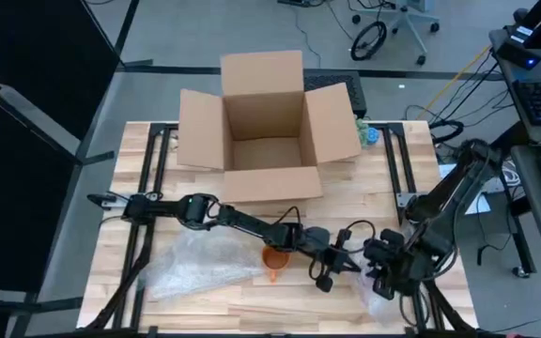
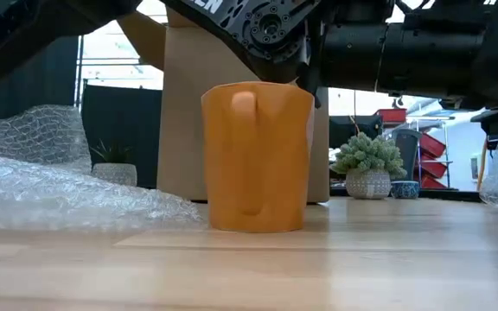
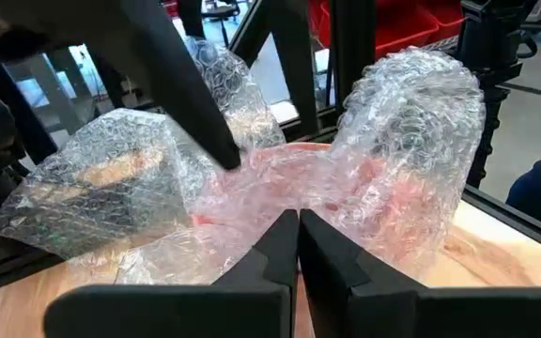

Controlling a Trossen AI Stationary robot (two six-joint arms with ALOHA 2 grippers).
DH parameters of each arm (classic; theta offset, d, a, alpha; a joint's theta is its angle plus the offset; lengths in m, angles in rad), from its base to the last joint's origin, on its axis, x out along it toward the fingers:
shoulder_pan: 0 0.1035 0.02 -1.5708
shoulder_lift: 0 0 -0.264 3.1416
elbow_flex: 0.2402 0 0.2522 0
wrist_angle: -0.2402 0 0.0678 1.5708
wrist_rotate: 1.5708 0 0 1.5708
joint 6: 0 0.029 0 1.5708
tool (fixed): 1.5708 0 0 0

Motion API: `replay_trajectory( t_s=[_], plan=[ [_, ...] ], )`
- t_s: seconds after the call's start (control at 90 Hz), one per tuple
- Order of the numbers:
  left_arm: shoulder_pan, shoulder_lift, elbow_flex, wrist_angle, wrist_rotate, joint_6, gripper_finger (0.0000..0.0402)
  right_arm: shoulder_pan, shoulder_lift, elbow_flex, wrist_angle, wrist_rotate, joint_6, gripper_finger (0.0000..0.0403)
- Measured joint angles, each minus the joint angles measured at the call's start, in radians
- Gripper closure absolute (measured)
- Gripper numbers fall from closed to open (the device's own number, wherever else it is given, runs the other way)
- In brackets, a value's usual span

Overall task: Wrap mug
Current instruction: Wrap the pink mug with the transparent bubble wrap

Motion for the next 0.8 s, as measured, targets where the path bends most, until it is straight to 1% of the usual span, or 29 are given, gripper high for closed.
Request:
replay_trajectory(
  t_s=[0.156,0.222,0.278,0.344,0.433,0.511,0.611,0.689,0.8],
  plan=[
    [0.001,0.0,0.0,0.0,0.002,0.0,0.0402,0.013,-0.026,0.001,0.134,-0.001,-0.037,0.0282],
    [0.001,0.0,-0.001,0.0,0.002,0.0,0.0402,0.019,-0.013,0.002,0.198,-0.001,-0.066,0.0283],
    [0.001,0.0,-0.001,0.0,0.002,0.0,0.0402,0.028,0.013,0.002,0.21,-0.007,-0.068,0.0288],
    [0.001,0.0,-0.001,0.0,0.002,0.0,0.0402,0.039,0.057,0.002,0.201,-0.011,-0.054,0.0302],
    [0.001,0.0,-0.001,0.0,0.002,0.0,0.0402,0.051,0.119,0.002,0.171,-0.011,-0.055,0.033],
    [0.001,0.0,-0.001,0.001,0.002,0.0,0.0402,0.053,0.176,0.002,0.104,-0.011,-0.046,0.0359],
    [0.001,0.0,-0.001,0.001,0.001,0.0,0.0402,0.044,0.243,0.003,0.006,0.0,0.003,0.0392],
    [0.002,0.0,-0.001,0.001,0.001,-0.001,0.0402,0.042,0.309,0.001,-0.051,0.003,0.013,0.0398],
    [0.001,0.0,-0.001,0.003,0.0,-0.001,0.0402,0.021,0.392,0.007,-0.051,-0.008,-0.004,0.0395]
  ],
)
